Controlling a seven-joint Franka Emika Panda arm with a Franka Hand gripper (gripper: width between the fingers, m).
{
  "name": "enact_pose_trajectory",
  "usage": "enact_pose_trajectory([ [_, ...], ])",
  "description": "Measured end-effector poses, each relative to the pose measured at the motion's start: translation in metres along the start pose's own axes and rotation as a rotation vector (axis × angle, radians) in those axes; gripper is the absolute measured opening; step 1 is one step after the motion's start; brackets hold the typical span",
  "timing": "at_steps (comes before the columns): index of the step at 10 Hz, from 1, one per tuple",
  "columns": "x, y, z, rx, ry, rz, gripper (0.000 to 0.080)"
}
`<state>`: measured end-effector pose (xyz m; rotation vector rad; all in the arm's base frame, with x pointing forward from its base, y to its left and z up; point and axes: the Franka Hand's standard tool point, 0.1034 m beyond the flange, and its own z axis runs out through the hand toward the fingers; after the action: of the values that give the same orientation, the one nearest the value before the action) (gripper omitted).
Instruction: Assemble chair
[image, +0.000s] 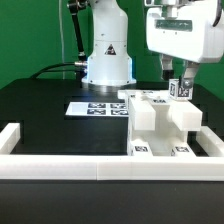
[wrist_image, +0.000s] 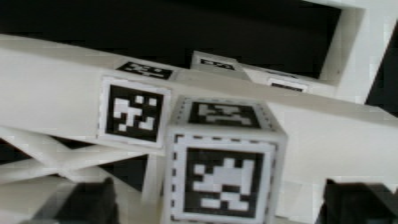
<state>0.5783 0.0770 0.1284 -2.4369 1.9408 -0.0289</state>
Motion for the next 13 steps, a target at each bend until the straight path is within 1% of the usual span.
enact_pose_trajectory([
  [1,-0.002,-0.001,0.0,0.002,0.001,-0.062,0.0636],
  [3,-0.002,-0.002,0.0,0.006,0.005,-0.256,0.0647],
  [5,-0.002,-0.002,0.0,0.006,0.005,-0.429,0.0649],
  [7,-0.008,-0.002,0.001,0.004,0.006,-0.627,0.0649],
  [8,-0.01,-0.002,0.002,0.009,0.011,-0.771,0.0649],
  [10,-0.014,-0.002,0.002,0.007,0.011,-0.93,0.0649],
  [13,-0.013,-0.002,0.002,0.006,0.013,-1.11,0.0649],
])
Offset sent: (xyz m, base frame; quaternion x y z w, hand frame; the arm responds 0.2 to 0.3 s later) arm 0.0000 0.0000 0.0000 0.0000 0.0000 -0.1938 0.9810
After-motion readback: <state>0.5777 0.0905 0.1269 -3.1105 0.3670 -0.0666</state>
